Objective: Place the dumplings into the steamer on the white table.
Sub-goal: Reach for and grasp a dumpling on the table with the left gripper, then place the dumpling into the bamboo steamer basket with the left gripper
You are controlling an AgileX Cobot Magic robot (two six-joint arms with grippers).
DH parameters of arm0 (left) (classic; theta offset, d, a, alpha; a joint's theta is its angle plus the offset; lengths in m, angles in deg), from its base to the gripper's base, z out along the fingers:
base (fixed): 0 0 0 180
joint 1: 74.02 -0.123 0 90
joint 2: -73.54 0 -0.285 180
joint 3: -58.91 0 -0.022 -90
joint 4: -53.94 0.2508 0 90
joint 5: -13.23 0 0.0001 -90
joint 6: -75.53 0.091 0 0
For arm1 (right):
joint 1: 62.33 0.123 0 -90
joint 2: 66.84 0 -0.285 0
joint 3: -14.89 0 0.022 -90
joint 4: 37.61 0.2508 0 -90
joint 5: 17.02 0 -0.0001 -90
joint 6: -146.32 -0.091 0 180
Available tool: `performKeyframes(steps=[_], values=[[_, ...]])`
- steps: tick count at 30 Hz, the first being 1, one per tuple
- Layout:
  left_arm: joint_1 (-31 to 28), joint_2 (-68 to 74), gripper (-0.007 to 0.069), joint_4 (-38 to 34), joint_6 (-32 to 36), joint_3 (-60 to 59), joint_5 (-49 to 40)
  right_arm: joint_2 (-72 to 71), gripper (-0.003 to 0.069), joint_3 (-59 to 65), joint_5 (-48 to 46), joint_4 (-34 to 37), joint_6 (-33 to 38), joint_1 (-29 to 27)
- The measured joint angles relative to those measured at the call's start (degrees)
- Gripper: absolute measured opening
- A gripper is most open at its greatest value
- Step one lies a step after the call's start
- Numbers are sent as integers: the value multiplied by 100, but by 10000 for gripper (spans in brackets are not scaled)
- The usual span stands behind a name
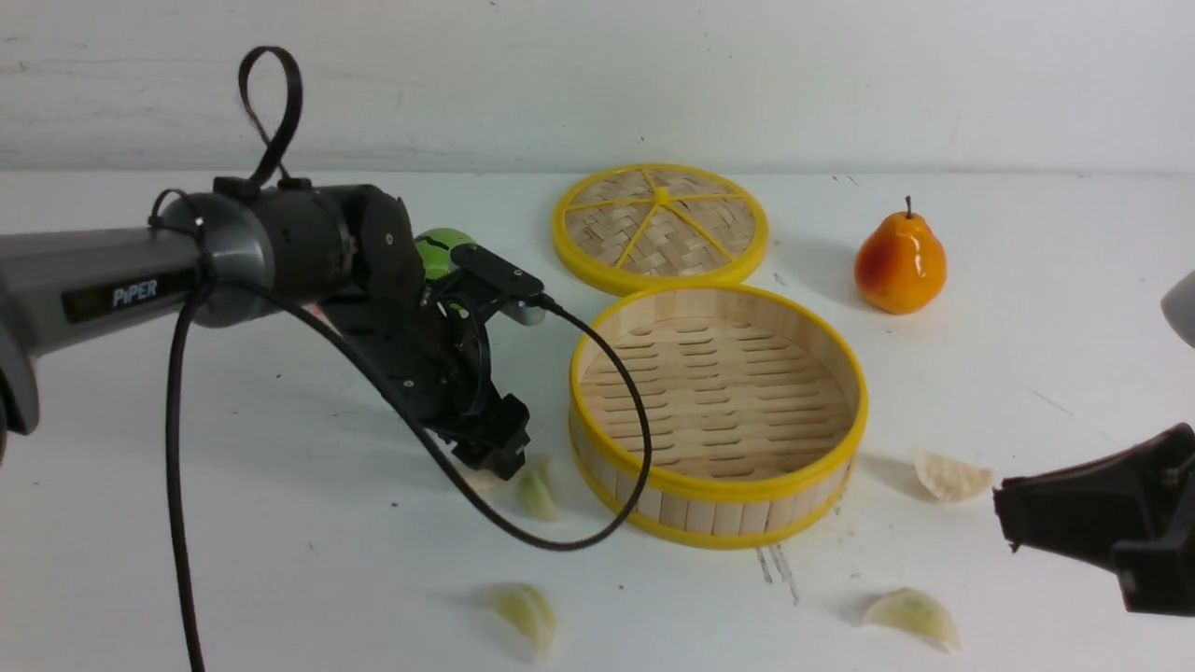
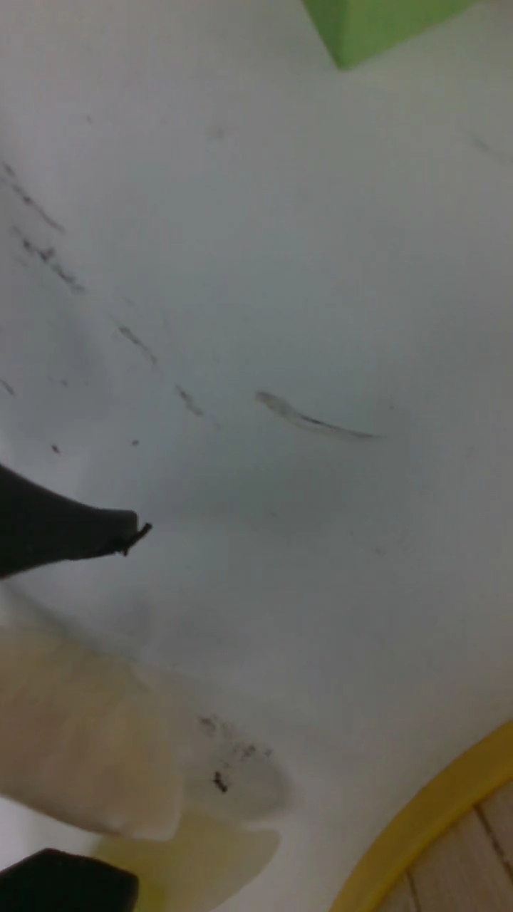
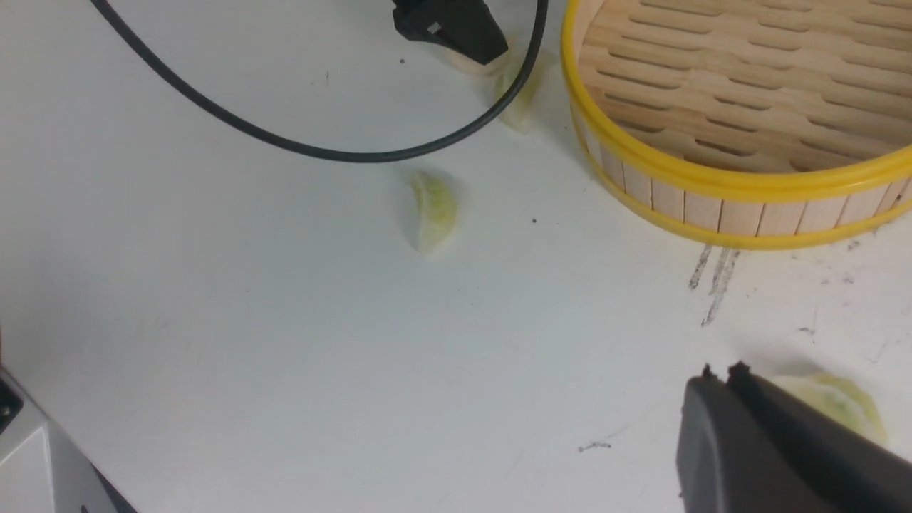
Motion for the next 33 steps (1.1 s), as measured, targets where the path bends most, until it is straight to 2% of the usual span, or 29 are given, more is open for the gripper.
performKeyframes(steps=[5, 8, 9, 13, 16, 17, 19, 20, 21, 25, 29, 33], values=[[0, 108, 456, 37, 71, 33, -126, 0, 6, 3, 45, -10, 0, 0], [0, 120, 250, 153, 64, 99, -415, 0, 9, 3, 119, -10, 0, 0], [0, 120, 227, 181, 30, 172, -580, 0, 9, 3, 143, -10, 0, 0], [22, 183, 239, 241, -378, 672, -1409, 0, 14, 3, 170, -10, 0, 0], [188, 215, 239, 317, -1255, 1495, -2117, 0, 19, 3, 170, -10, 6, 0], [337, 215, 239, 336, -1740, 1856, -2294, 0, 20, 3, 170, -10, 11, 0], [640, 215, 239, 351, -2265, 2351, -2363, 0, 21, 3, 170, -10, 16, 0], [676, 221, 239, 351, -2317, 2401, -2363, 0, 21, 3, 170, -10, 16, 0], [1019, 233, 239, 356, -2668, 2800, -2238, 0, 21, 3, 163, -10, 16, 0], [1586, 445, 239, 369, -3358, 3389, -1611, -33, 22, 3, -52, -22, 16, 0], [1794, 830, 239, 434, -3946, 3701, -955, -196, 22, 3, -476, -108, -78, 0], [1780, 1270, 239, 528, -4472, 3760, -339, -552, 22, 3, -776, -494, -422, 0]])
